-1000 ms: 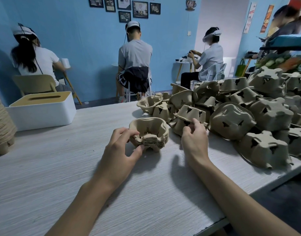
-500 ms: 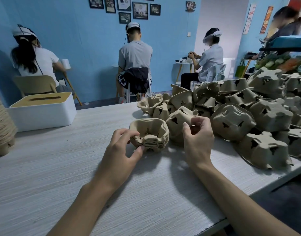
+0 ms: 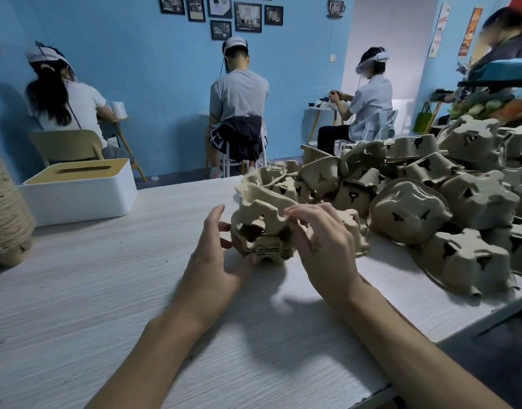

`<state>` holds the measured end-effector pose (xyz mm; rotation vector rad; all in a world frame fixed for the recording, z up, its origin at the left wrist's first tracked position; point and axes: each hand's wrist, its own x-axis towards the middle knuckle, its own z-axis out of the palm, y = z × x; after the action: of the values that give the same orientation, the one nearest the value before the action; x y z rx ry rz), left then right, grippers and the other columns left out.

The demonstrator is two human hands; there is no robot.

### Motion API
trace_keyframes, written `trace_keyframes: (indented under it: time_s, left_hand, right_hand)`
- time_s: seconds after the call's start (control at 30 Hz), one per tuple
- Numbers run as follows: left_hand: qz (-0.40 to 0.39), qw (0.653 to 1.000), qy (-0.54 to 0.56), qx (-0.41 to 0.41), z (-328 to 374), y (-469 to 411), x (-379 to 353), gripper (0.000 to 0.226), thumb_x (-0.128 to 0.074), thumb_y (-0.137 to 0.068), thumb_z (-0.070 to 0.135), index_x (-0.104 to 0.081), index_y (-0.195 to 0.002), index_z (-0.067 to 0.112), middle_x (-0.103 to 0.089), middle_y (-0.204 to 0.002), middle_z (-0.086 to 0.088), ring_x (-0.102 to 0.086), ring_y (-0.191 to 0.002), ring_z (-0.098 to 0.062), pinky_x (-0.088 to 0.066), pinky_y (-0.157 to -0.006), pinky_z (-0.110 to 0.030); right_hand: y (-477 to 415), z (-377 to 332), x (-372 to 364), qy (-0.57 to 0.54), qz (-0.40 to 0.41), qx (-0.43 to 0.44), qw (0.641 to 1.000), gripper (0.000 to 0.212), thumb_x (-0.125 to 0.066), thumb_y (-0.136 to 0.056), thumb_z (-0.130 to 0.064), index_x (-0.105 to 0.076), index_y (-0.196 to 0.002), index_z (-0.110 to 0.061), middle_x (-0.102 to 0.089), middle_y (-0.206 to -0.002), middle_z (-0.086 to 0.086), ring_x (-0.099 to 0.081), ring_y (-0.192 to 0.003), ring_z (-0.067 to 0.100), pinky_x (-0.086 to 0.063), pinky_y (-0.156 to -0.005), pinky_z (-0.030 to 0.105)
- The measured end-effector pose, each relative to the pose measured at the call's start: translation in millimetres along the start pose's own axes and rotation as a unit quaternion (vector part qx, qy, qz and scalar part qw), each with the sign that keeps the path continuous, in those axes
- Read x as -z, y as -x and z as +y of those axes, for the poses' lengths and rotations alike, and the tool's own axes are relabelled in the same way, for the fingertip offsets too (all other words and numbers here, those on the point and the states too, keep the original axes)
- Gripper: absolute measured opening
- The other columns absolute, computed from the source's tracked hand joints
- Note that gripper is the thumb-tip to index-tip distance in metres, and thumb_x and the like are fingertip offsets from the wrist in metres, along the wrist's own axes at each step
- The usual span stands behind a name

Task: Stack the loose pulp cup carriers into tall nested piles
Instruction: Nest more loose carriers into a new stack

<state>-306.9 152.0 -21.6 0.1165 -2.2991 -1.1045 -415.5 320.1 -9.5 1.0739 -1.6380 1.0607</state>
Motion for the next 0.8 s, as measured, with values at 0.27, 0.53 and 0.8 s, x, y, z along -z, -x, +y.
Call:
trace_keyframes:
  time_s: [0.27, 0.53, 0.8]
  left_hand:
    - [0.009, 1.000, -0.010, -0.013, 0.7, 0.6, -2.5, 0.103, -0.079, -0.083, 0.030, 0.000, -0.144, 0.056, -0.052, -0.129, 0.008, -0.051, -0.124, -0.012, -0.044, -0.105, -0.042]
    - [0.009, 1.000, -0.009, -0.027, 1.4, 0.9, -2.7, 0.104, -0.077, -0.084, 0.028, 0.001, -0.145, 0.057, -0.050, -0.124, 0.012, -0.051, -0.121, -0.008, -0.043, -0.103, -0.034]
    - [0.008, 1.000, -0.017, -0.015, -2.0, -0.2, -4.0, 0.102, -0.078, -0.084, 0.031, -0.002, -0.147, 0.054, -0.053, -0.130, 0.006, -0.056, -0.117, -0.017, -0.045, -0.102, -0.038]
  right_hand:
    - [-0.4, 0.6, -1.4, -0.012, -0.005, -0.028, 1.000, 0.018, -0.067, -0.085, 0.008, -0.068, -0.102, 0.002, -0.067, -0.104, 0.010, -0.063, -0.092, 0.022, -0.050, -0.084, 0.026]
    - [1.1, 0.0, -4.2, 0.009, -0.039, -0.094, 0.995, 0.032, -0.065, -0.088, -0.014, -0.062, -0.118, -0.003, -0.059, -0.117, 0.008, -0.055, -0.091, 0.009, -0.041, -0.088, 0.016]
    - [-3.2, 2.1, -7.5, -0.032, -0.039, -0.131, 0.990, 0.021, -0.068, -0.085, 0.003, -0.070, -0.105, -0.006, -0.062, -0.106, -0.002, -0.055, -0.081, 0.000, -0.041, -0.078, 0.007]
